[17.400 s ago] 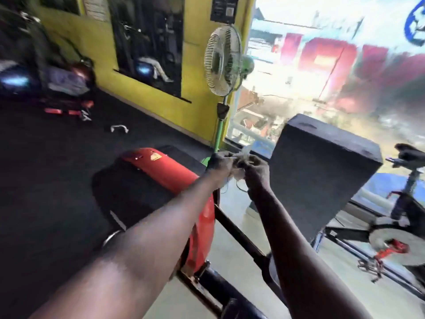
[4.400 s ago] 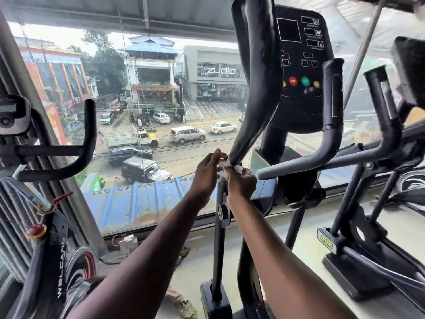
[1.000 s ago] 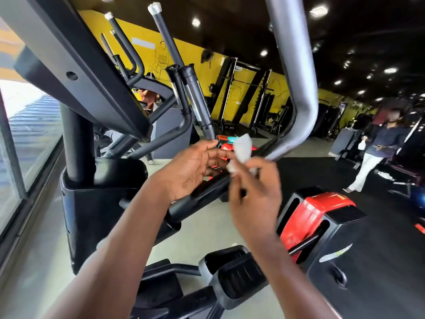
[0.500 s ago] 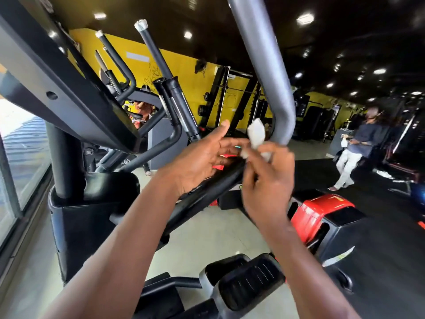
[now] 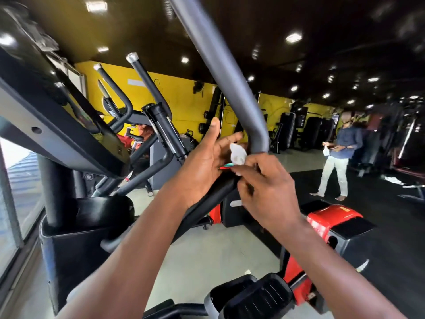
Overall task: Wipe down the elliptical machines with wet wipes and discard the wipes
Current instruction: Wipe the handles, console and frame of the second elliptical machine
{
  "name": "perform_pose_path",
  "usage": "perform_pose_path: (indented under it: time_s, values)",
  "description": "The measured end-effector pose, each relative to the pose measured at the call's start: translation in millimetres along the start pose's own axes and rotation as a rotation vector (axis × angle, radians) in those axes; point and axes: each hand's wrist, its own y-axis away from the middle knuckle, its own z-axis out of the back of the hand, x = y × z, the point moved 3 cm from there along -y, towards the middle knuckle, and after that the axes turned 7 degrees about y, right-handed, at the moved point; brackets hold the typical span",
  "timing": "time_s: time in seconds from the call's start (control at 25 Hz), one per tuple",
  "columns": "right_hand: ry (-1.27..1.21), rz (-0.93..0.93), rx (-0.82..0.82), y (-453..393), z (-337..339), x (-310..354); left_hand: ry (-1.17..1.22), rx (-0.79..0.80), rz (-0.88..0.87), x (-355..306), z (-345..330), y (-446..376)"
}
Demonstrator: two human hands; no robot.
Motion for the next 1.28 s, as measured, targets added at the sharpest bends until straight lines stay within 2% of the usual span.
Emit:
perform_pose_path:
  time_s: [0.12,0.32,0.48,0.68,0.88,1.08,1.28]
  values:
    - [0.037,0.01,-0.084,-38.5,12.9,-33.8,-0.05,-0.001,-0.05,-1.2,-6.1,-4.5]
    - [0.058,0.286,0.055,-26.0,8.5,-33.3,0.061,-0.018,-0.171,-5.9,-21.7,-7.2]
    - [0.012,0.265,-0.089,-68.1,14.1,-40.7,0.12,-0.087,-0.277,-7.5,-33.5,-5.6]
    - [-0.078,0.5,-0.041,-45.7,5.8,-54.2,0.105,-0.181,-0.313,-9.5,-39.4,-7.2]
    - [-0.202,0.399,-0.191,-92.2,2.3,-48.3,0.161,-0.358,-0.442,-27.0,-56.9,-18.0]
    - [-0.332,0.526,-0.208,-69.2,1.7,-71.8,0.232,-0.454,-0.546,-41.5,-66.0,-24.0]
    - [-0.497,0.358,-0.333,-124.7,-9.3,-61.0,0.168,-0.496,-0.58,-45.2,-70.8,-24.1]
